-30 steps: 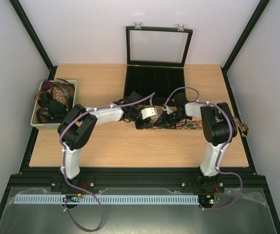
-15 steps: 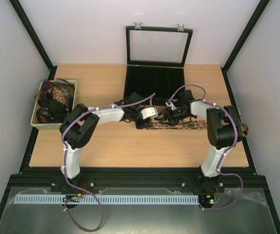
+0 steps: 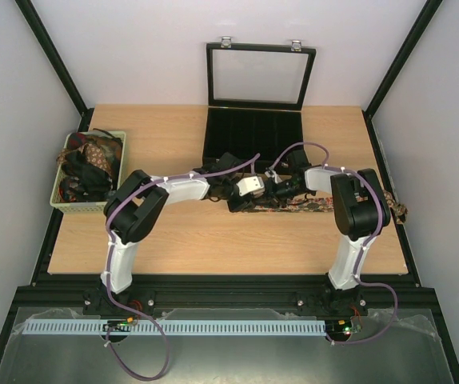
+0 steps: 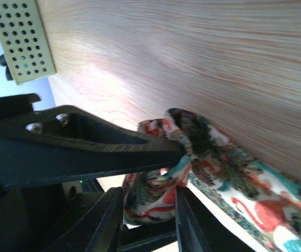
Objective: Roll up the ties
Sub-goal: Roll the tie at the center of the board.
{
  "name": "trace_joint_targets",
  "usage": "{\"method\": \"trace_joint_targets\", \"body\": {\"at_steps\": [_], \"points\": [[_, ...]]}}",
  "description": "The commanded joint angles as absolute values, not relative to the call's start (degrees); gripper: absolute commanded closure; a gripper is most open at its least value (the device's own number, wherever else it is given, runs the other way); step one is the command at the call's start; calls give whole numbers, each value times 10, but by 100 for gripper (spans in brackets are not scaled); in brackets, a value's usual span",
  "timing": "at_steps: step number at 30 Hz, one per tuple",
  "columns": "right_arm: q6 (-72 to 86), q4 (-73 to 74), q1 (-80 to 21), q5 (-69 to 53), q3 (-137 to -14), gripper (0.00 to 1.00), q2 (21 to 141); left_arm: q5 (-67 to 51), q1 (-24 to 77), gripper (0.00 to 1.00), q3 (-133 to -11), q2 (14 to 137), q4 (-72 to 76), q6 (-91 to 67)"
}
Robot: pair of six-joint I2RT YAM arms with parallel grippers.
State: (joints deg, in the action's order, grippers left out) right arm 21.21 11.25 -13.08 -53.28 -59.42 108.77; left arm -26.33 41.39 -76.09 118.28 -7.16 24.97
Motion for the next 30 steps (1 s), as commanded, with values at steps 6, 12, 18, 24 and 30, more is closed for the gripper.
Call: {"method": "trace_joint_targets", "body": {"at_steps": [6,12,18,24,30], "points": [[192,148,-132,-502,-611,91,1105,-270,400,47,-770,1181,-63,237],[147,176,-118,-504,-617,97,1115,-284,379,22,-729,1166,-47,281],[128,196,-112,-524,-627,98,1127,-291,391,20,-740,1195,-50,304],[136,191,-112,-548,-628,97,1123,-286,408,18,-752,1225,-50,313],[138,193,-112,-559,-628,97,1115,-273,409,34,-742,1220,-84,345]]}}
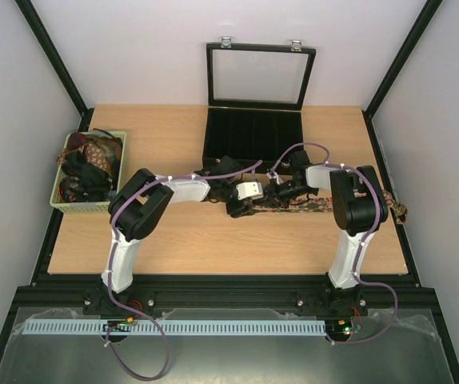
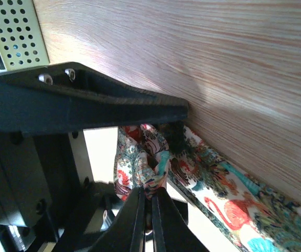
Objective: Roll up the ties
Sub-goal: Roll the tie at the center of the board.
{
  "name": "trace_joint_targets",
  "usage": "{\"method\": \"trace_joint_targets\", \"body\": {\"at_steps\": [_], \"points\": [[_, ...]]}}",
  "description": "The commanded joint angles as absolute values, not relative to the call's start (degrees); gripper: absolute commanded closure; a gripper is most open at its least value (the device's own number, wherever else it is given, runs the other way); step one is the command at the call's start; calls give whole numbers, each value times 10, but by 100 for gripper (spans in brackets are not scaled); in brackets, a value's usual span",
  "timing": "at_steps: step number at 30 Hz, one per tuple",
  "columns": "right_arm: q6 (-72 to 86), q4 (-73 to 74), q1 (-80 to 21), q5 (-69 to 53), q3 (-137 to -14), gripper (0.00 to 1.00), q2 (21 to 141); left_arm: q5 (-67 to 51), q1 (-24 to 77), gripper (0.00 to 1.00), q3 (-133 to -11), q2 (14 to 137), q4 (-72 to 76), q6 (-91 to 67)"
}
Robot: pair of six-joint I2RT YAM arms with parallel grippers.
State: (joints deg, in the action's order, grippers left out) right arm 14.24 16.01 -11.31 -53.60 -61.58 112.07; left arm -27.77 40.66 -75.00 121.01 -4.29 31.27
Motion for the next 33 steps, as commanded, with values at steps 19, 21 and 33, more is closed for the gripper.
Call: {"method": "trace_joint_targets", "body": {"at_steps": [19,21,33], "points": [[93,209,-110,-487,-621,97,1170,-311,372,34,-682,1165,-56,357],[85,210,-110,-477,-618,97,1174,-323,365,32,-669,1159,-30,332],[83,207,-106,-455,-612,97,1178,-333,363,40,-570,1133,120,285]]}}
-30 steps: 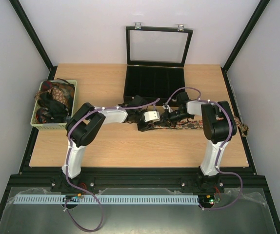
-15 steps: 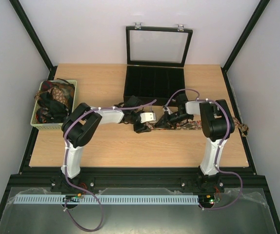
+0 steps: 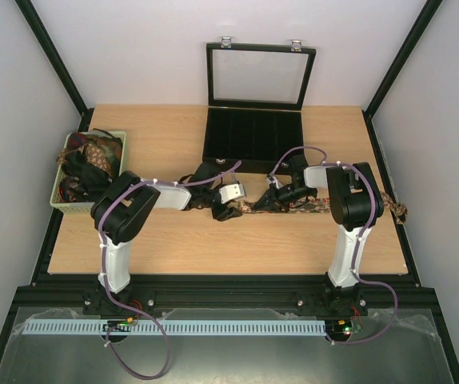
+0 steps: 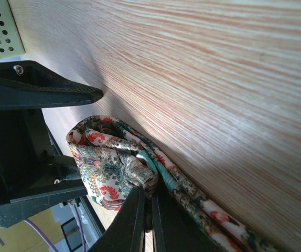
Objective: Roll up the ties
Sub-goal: Roll the tie at the center of the board.
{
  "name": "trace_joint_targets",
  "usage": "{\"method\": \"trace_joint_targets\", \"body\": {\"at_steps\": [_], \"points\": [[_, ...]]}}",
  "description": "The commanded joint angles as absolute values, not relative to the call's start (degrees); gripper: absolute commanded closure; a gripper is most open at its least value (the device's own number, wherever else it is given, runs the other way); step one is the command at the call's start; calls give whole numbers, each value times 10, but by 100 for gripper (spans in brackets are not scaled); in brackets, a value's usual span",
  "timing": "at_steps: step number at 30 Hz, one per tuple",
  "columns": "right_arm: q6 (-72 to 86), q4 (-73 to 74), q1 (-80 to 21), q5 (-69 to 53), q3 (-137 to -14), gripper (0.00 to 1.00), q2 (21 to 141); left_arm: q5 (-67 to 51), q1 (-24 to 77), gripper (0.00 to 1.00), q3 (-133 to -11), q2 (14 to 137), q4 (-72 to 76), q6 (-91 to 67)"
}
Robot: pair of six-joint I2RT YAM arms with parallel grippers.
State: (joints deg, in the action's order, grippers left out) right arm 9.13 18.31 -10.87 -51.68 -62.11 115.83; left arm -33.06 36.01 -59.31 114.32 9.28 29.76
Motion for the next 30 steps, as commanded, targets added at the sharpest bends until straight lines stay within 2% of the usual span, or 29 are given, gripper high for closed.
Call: {"method": "trace_joint_targets", "body": {"at_steps": [1,4,7,9,19,24,26,30], "points": [[84,206,-106,-456,-611,97,1178,-330,364,42,-568,1128,125,287],[87,203,-106,-460,-611,96,1179,-320,373,43,-576,1127,121,297],[87,202,-106,-465,-613,94,1176,-307,387,33,-581,1126,121,299],[85,204,-106,-466,-615,92,1175,-304,394,31,-583,1124,124,295],[77,210,-106,-471,-618,91,1170,-272,409,35,-634,1171,115,277],[71,217,-106,-476,-626,91,1166,-274,409,30,-635,1174,123,277],[69,221,-106,-477,-627,90,1168,-284,409,33,-647,1182,109,282],[69,227,-106,-483,-634,82,1165,-290,408,50,-658,1190,90,282]]}}
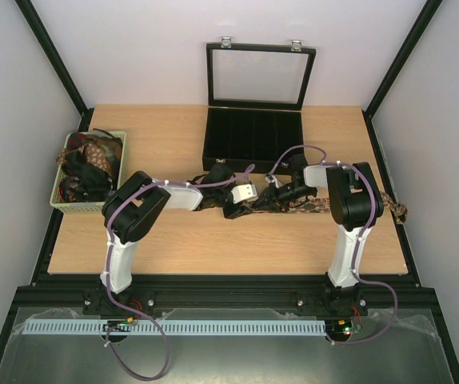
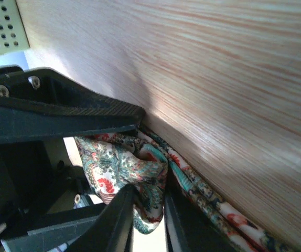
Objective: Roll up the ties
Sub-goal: Roll the tie at the center of the board.
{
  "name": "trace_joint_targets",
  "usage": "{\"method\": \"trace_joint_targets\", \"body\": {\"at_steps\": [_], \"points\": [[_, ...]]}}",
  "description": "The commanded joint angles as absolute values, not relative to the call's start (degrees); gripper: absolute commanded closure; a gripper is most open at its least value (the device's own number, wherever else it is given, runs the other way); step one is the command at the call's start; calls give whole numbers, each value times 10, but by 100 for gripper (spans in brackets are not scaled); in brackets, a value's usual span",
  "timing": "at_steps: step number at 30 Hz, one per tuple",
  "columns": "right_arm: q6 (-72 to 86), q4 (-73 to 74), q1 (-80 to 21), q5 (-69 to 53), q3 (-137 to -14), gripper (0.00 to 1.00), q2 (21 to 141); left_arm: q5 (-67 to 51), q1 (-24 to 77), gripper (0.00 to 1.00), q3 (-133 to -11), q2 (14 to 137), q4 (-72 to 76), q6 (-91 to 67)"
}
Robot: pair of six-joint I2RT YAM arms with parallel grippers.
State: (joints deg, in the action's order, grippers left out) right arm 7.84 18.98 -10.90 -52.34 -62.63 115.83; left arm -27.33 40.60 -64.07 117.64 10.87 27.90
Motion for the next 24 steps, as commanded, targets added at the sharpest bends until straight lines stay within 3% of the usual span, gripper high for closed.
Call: {"method": "trace_joint_targets", "body": {"at_steps": [1,6,9,11,16,20,24], "points": [[70,232,-106,-486,-638,80,1163,-289,408,53,-658,1190,87,282],[88,232,-106,-507,-644,66,1150,-277,408,60,-646,1188,82,271],[95,232,-106,-520,-637,63,1143,-271,408,62,-641,1187,84,262],[97,226,-106,-523,-632,66,1139,-270,408,62,-640,1187,85,257],[99,221,-106,-523,-638,87,1148,-269,408,60,-642,1188,83,255],[87,224,-106,-493,-639,98,1153,-309,391,35,-618,1172,105,239],[70,232,-106,-462,-630,99,1174,-319,372,31,-586,1158,140,231]]}}
